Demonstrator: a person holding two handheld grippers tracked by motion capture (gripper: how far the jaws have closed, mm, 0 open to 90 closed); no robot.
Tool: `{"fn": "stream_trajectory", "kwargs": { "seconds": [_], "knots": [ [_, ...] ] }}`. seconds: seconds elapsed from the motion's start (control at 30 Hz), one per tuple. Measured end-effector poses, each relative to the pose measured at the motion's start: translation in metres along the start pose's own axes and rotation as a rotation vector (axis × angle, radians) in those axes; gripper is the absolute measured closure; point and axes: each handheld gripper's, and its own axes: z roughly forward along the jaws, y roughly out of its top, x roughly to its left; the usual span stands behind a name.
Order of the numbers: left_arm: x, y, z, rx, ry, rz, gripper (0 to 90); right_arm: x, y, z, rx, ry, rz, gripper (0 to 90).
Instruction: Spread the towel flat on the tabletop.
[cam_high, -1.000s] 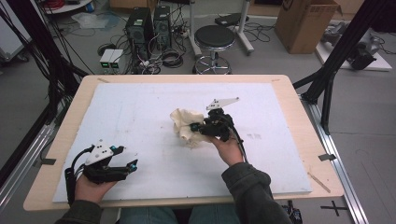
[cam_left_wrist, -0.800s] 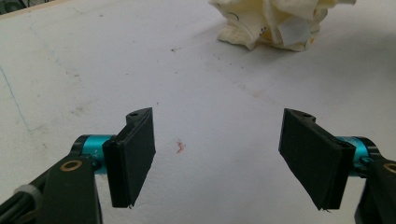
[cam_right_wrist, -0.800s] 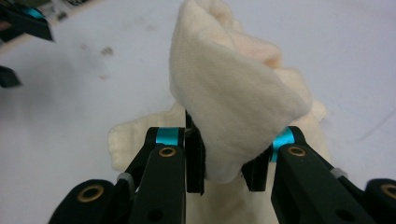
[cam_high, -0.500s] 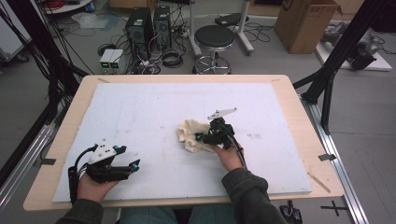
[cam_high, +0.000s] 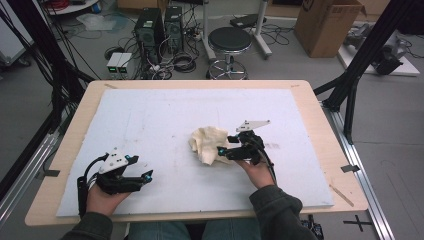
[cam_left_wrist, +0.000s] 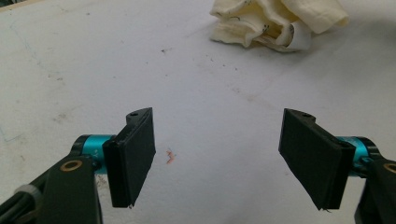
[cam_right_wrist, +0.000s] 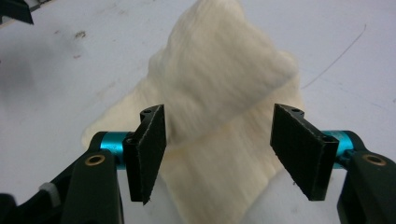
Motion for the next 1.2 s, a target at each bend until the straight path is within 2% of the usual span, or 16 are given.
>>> {"fn": "stream_trajectory", "kwargs": {
  "seconds": [0.07,0.17,0.37,0.4,0.43,0.47,0.53,0.57,0.67,0.8,0.93,1.2],
  "knots": [
    [0.000,0.000,0.000,0.001,0.002,0.001,27.3,0.002,-0.006,-0.005,0.006,-0.006,-0.012,36.0],
    [0.000,0.000,0.001,0.004,0.000,-0.001,27.3,0.002,-0.014,-0.009,0.023,-0.001,-0.031,41.9],
    [-0.002,0.001,0.002,0.006,-0.004,0.007,27.3,0.003,-0.021,0.003,0.090,0.016,-0.071,50.3],
    [-0.002,0.001,0.003,0.007,-0.006,0.007,27.3,0.003,-0.021,0.007,0.105,0.018,-0.084,53.2],
    [-0.002,0.001,0.003,0.005,-0.007,0.004,27.4,0.003,-0.023,0.014,0.139,0.015,-0.104,61.1],
    [-0.002,0.001,0.003,0.005,-0.008,0.004,27.4,0.003,-0.023,0.014,0.139,0.015,-0.104,61.1],
    [-0.002,0.001,0.003,0.004,-0.009,0.002,27.4,0.004,-0.025,0.019,0.165,0.020,-0.113,70.0],
    [-0.002,0.001,0.003,0.004,-0.010,0.002,27.4,0.004,-0.025,0.019,0.159,0.016,-0.131,76.4],
    [-0.002,0.001,0.003,0.002,-0.013,0.002,27.5,0.001,-0.024,0.016,0.159,0.041,-0.124,85.1],
    [-0.002,0.001,0.003,0.001,-0.015,0.001,27.6,0.002,-0.023,0.007,0.145,0.052,-0.133,87.0],
    [-0.002,0.001,0.003,-0.002,-0.013,0.001,27.7,0.001,-0.024,-0.011,0.135,0.049,-0.143,87.0],
    [-0.011,0.011,0.011,-0.021,-0.045,0.005,28.1,-0.008,-0.046,-0.054,0.127,0.000,-0.120,86.9]
  ]
}}
